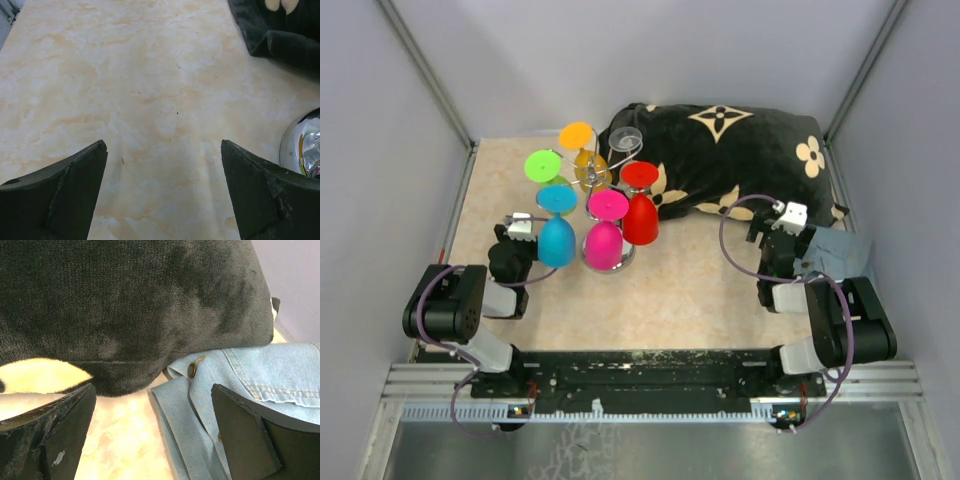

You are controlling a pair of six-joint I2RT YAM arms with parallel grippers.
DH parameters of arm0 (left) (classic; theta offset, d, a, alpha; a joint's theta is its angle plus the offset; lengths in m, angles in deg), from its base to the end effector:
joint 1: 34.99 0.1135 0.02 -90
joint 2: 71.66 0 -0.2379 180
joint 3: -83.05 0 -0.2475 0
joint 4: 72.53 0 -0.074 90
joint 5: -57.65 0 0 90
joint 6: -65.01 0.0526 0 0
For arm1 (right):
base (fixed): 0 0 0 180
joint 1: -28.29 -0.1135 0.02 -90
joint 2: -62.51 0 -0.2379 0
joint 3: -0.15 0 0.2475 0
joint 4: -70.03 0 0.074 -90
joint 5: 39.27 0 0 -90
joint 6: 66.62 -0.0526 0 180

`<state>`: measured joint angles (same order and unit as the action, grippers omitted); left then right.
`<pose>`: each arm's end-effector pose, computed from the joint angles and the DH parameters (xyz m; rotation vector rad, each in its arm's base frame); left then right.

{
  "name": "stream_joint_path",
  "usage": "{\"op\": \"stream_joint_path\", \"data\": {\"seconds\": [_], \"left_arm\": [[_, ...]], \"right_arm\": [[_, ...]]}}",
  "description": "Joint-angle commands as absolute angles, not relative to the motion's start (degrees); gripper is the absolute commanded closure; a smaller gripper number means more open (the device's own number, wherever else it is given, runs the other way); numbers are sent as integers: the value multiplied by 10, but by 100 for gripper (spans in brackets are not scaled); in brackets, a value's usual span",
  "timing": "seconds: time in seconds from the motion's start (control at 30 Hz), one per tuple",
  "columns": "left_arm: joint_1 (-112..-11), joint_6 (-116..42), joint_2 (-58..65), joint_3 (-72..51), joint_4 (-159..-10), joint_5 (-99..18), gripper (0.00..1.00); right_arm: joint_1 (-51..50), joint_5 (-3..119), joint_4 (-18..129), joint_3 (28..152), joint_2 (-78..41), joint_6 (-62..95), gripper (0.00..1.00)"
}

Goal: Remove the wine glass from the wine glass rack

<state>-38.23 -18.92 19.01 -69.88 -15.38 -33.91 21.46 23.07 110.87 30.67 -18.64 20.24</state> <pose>0.2581 -0.0160 0.1155 0.1570 1.6760 0.0142 0.2603 0.0066 0.1367 0.2966 1.7051 -0.2916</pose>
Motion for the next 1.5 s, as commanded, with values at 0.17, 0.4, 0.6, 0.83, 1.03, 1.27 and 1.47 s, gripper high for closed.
{"op": "stream_joint_path", "data": {"seconds": [0.17, 0.4, 0.6, 0.83, 1.03, 1.27, 1.47], "left_arm": [[-384, -195, 197, -691, -127, -337, 0], [-384, -203, 193, -690, -132, -307, 0], [-385, -214, 168, -677, -181, -277, 0], [-384, -217, 126, -641, -296, -261, 0], [-384, -225, 88, -633, -408, -212, 0], [-383, -231, 37, -655, -466, -180, 0], [-374, -251, -5, -660, -530, -158, 0]], "right_arm": [[221, 237, 1143, 303, -188, 204, 2], [221, 238, 1139, 303, -187, 202, 2], [221, 247, 1131, 305, -176, 208, 2], [221, 255, 1123, 300, -155, 210, 2], [221, 256, 1113, 295, -130, 211, 2], [221, 262, 1093, 297, -107, 213, 2], [221, 268, 1074, 298, -84, 213, 2]]}}
